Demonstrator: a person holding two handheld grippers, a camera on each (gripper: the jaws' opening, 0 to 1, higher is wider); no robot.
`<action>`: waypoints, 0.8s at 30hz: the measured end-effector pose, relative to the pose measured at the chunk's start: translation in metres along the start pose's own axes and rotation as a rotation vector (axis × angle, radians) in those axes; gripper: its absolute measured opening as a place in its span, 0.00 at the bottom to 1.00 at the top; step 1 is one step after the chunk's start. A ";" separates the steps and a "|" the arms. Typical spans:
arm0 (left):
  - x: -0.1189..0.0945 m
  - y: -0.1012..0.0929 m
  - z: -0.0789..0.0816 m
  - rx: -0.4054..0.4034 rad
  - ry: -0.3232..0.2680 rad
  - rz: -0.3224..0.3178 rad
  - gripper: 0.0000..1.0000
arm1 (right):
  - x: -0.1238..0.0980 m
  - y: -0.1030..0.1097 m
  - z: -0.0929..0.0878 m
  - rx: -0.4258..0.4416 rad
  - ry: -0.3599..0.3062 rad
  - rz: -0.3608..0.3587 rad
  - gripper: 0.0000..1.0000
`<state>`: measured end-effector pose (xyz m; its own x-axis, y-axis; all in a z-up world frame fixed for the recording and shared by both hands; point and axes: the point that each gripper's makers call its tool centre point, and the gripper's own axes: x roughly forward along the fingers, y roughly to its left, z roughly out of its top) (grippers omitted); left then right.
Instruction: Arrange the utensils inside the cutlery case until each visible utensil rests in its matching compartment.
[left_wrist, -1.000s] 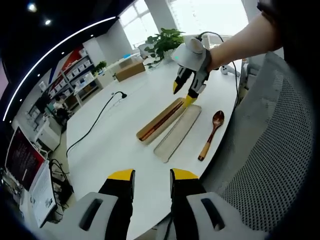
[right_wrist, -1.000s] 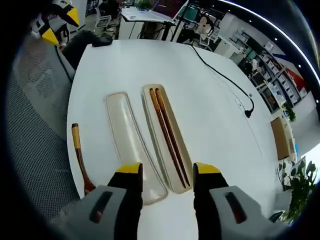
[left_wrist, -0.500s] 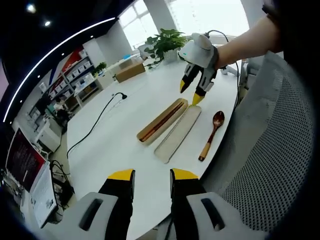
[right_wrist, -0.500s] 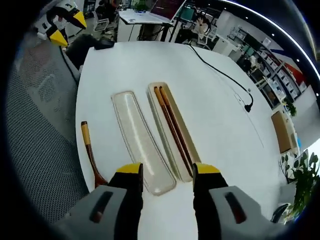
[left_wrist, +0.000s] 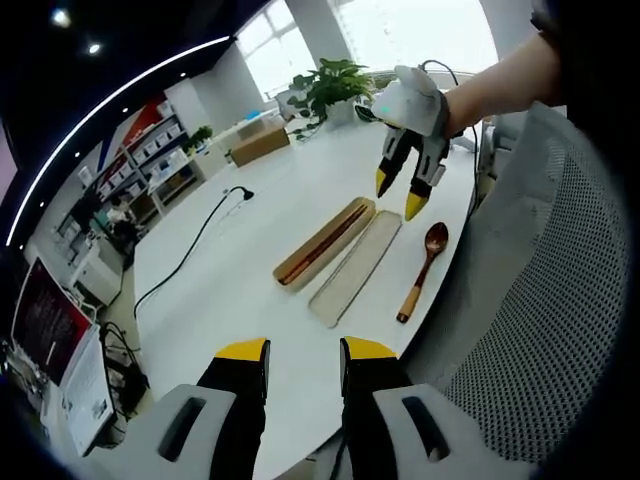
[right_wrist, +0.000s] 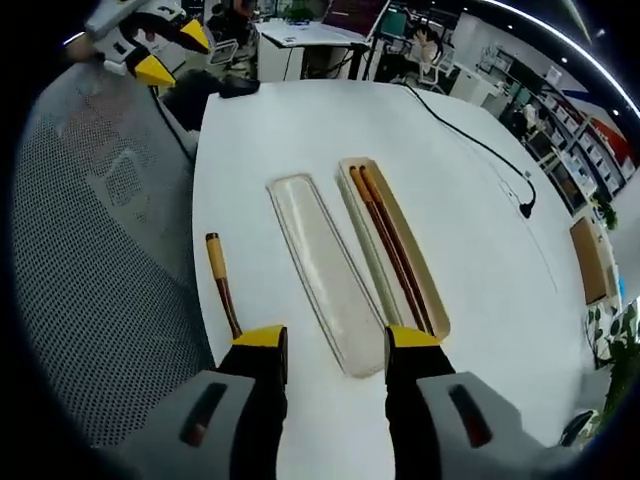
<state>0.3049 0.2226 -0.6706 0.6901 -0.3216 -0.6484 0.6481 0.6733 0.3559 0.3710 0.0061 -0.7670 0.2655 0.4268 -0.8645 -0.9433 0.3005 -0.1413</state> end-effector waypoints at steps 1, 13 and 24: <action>0.000 0.000 0.000 0.001 -0.001 0.001 0.28 | 0.000 0.001 0.000 -0.003 0.001 0.002 0.36; 0.000 0.000 0.000 0.000 -0.001 0.002 0.28 | 0.002 0.016 -0.004 -0.018 0.023 0.068 0.36; 0.000 -0.001 0.000 0.004 0.002 -0.004 0.28 | 0.008 0.031 -0.007 -0.046 0.041 0.130 0.36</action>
<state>0.3044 0.2220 -0.6711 0.6871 -0.3230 -0.6508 0.6520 0.6693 0.3561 0.3421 0.0133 -0.7814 0.1334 0.4239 -0.8958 -0.9775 0.2054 -0.0484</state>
